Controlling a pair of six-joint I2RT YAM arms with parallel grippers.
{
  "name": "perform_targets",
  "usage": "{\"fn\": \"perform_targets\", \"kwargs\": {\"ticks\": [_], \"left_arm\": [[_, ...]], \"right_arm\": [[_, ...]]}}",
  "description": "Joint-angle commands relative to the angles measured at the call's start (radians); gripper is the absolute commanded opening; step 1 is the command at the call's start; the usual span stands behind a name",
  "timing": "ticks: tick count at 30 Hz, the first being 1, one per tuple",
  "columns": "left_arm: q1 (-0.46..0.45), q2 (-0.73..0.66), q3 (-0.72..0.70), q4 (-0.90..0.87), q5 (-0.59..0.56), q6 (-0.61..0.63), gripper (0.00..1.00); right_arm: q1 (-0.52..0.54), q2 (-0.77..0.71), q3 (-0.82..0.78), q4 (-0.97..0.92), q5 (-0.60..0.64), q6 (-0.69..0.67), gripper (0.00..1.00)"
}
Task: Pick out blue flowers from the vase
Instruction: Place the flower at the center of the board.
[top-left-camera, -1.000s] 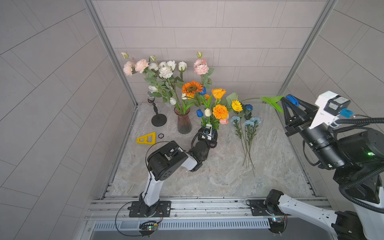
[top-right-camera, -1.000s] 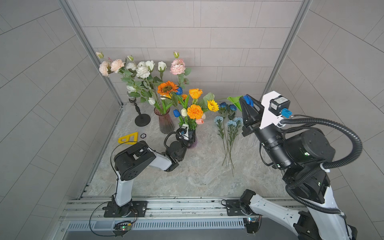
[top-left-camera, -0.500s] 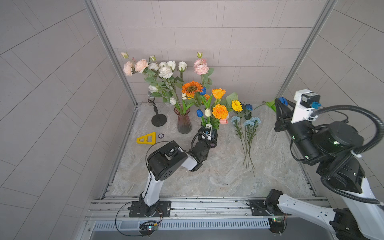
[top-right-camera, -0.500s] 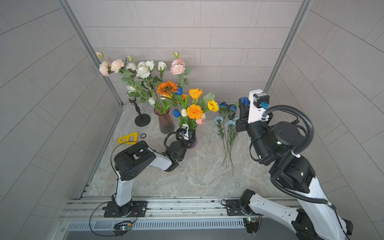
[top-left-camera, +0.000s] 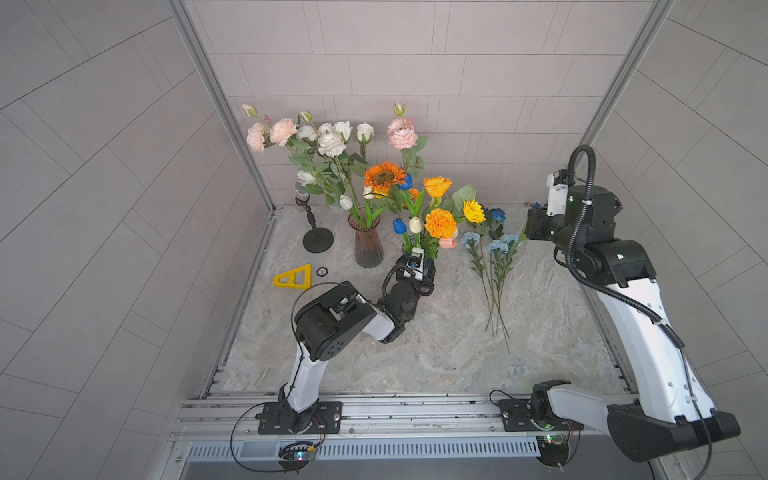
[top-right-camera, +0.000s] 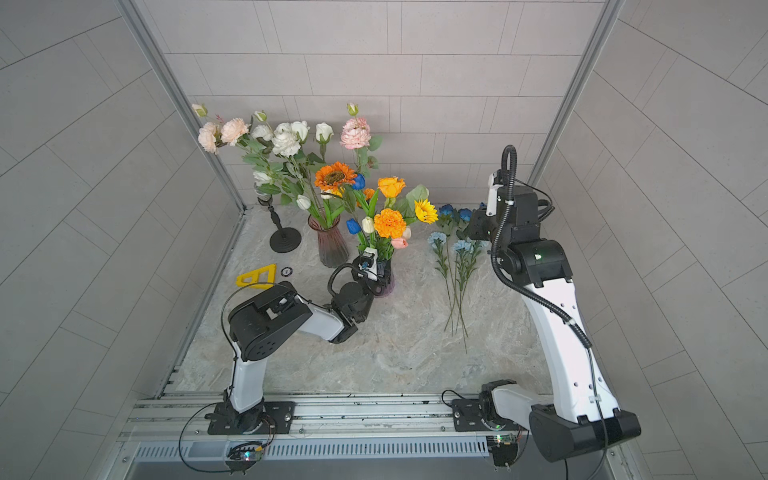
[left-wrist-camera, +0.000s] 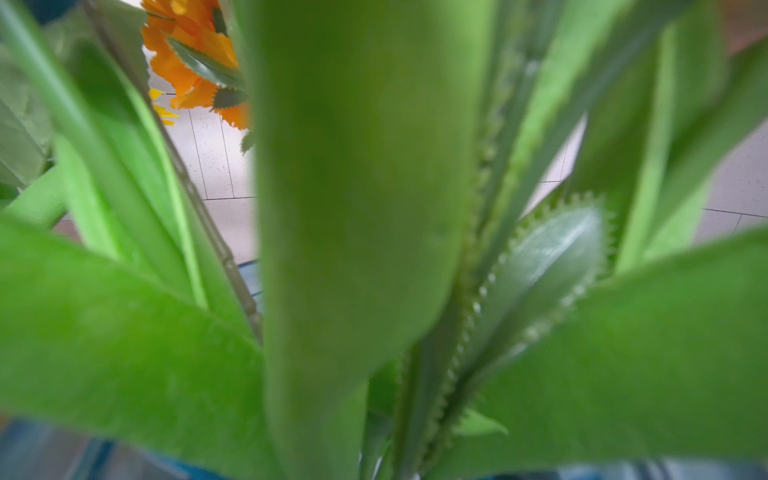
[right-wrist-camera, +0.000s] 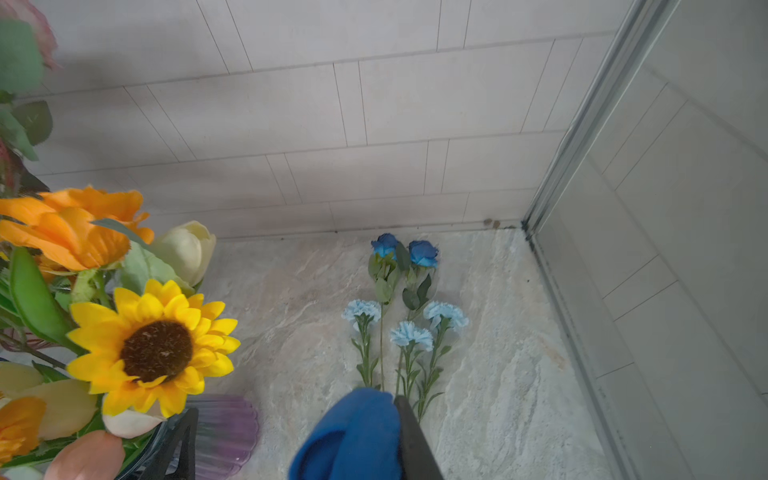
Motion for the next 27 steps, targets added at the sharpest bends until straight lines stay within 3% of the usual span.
{"fn": "perform_targets", "kwargs": {"ticks": [1, 8, 19, 27], "left_arm": [[0.004, 0.049, -0.012, -0.1, -0.007, 0.023, 0.41], [0.004, 0.049, -0.012, -0.101, -0.006, 0.023, 0.41], [0.004, 0.048, -0.014, -0.101, -0.01, 0.021, 0.41], [0.004, 0.048, -0.014, -0.1, -0.012, 0.02, 0.41]], "right_arm": [[-0.044, 0.029, -0.042, -0.036, -0.151, 0.066, 0.18], [-0.074, 0.185, -0.075, -0.023, -0.22, 0.047, 0.18], [-0.058, 0.443, -0.063, 0.035, -0.174, -0.01, 0.17], [-0.037, 0.648, 0.037, 0.039, -0.168, -0.04, 0.17]]}}
